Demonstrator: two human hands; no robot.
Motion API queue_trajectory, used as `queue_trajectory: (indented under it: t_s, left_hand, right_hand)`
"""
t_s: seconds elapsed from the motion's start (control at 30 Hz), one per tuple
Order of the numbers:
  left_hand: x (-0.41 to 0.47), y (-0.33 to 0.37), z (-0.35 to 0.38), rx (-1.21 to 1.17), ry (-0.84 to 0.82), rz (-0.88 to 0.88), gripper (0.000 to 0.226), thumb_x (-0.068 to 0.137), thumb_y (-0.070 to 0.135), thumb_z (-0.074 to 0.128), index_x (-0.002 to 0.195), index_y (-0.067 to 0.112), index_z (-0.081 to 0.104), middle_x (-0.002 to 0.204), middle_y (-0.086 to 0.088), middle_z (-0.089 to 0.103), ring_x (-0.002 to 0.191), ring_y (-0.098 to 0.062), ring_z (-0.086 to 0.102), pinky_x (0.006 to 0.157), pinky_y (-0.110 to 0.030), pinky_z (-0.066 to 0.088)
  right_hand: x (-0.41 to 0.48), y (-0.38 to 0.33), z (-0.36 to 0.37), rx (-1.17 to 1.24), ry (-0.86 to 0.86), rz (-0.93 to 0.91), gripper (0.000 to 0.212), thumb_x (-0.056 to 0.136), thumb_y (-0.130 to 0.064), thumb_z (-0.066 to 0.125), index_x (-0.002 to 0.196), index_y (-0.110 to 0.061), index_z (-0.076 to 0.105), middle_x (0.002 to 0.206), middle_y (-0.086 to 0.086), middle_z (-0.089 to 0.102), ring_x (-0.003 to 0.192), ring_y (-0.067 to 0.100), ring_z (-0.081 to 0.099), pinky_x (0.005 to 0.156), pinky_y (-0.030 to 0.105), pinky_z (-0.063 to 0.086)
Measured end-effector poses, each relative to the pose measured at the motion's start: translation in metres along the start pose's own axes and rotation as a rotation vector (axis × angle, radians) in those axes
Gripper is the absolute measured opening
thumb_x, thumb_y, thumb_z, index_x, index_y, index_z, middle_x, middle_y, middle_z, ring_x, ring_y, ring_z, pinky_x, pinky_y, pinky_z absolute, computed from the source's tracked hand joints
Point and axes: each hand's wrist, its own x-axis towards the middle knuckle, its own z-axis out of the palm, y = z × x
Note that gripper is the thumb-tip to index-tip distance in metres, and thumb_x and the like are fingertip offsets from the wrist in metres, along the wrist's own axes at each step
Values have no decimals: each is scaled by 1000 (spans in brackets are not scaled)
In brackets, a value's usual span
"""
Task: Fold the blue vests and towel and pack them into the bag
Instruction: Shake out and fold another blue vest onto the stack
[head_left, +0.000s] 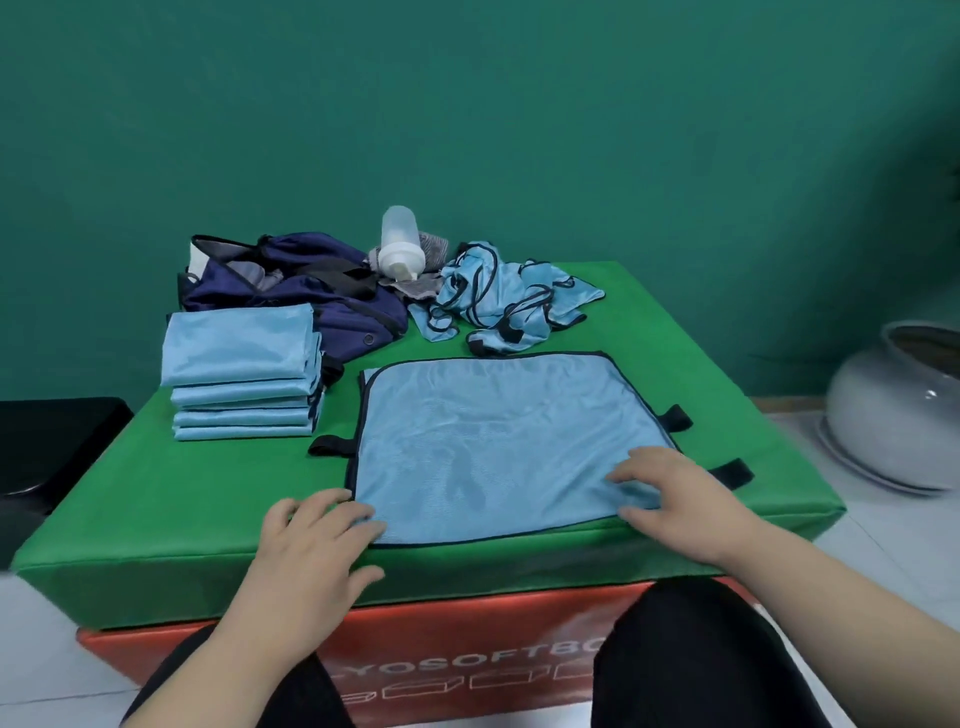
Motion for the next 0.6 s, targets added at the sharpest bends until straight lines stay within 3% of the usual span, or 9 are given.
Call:
queue_trajectory:
  t_s: [0.07,0.17,0.33,0.6]
  left_hand:
    - [3,-6,-1,5,-41,-32,50,52,50,94,95,35,74,100,20,69,108,-10,50,86,-42,35]
    - [7,-12,-1,-12,-107,-58,47,53,53,92,94,40,73,96,25,67,101,-8,54,82,-41,40]
    - [16,-23,0,-50,-139,-81,38,54,40,96,83,41,72,90,26,66,93,-6,57,76,-34,36]
    - [21,-35,0,-99,-148,-88,34,60,14,94,83,29,75,83,20,69,81,-17,65,68,-40,51]
  right_hand:
    - [-8,19,-8,-78,16,12,39,72,-35,70,109,-22,75,107,-7,69,110,18,59,102,42,46]
    - [-16,40,-16,-123,23,33,41,72,-37,74,110,-24,74,105,-9,66,103,16,59,96,43,48]
    - [-13,57,-16,-91,-37,67,42,77,-34,83,117,-28,71,111,-17,60,109,7,53,102,34,43]
    - [-8,69,-17,36,-62,132,37,77,-33,84,111,-33,69,108,-25,56,105,-2,51,95,18,38]
